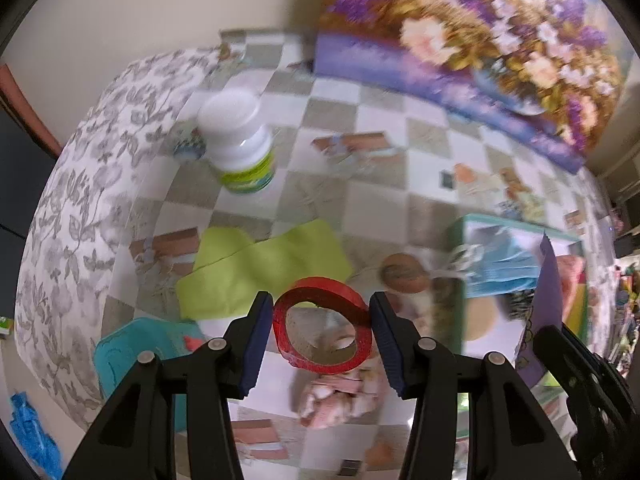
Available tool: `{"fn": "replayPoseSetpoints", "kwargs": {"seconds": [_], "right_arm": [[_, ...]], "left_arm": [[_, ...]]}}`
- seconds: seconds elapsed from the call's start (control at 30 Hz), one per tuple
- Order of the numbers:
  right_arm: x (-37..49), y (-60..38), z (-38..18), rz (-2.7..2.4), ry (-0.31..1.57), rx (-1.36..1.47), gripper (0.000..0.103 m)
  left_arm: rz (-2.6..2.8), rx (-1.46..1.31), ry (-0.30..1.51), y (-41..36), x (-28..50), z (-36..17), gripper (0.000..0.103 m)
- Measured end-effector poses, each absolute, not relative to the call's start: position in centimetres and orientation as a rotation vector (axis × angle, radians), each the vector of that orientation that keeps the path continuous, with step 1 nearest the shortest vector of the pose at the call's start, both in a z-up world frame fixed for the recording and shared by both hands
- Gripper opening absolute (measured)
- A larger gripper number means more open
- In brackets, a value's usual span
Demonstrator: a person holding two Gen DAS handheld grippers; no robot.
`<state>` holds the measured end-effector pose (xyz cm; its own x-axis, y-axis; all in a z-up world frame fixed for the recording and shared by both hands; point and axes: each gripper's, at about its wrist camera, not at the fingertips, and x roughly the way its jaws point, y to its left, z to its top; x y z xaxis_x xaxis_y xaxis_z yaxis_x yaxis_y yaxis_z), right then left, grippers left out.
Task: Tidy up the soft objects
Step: 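Carry the red tape roll and purple packet over the white tray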
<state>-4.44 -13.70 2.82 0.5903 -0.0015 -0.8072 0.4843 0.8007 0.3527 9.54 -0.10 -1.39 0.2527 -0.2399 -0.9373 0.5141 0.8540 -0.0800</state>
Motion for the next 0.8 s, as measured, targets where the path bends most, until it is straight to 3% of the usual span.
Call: {"fn": "replayPoseSetpoints", "kwargs": {"seconds": [0.33,0.8], "right_arm": [[-9.8,-18.6,4.1,-0.454,0.867,0.596,0.018],[-13.6,-22.4,2.0,-0.554,0.933,0.624,0.018]], "left_arm": [[-0.635,0.277,1.12,-4.1,5.0,2.4,0.052],[-0.772,0.407,1.184,-11.2,-1.4,-0.9,0.052]]}}
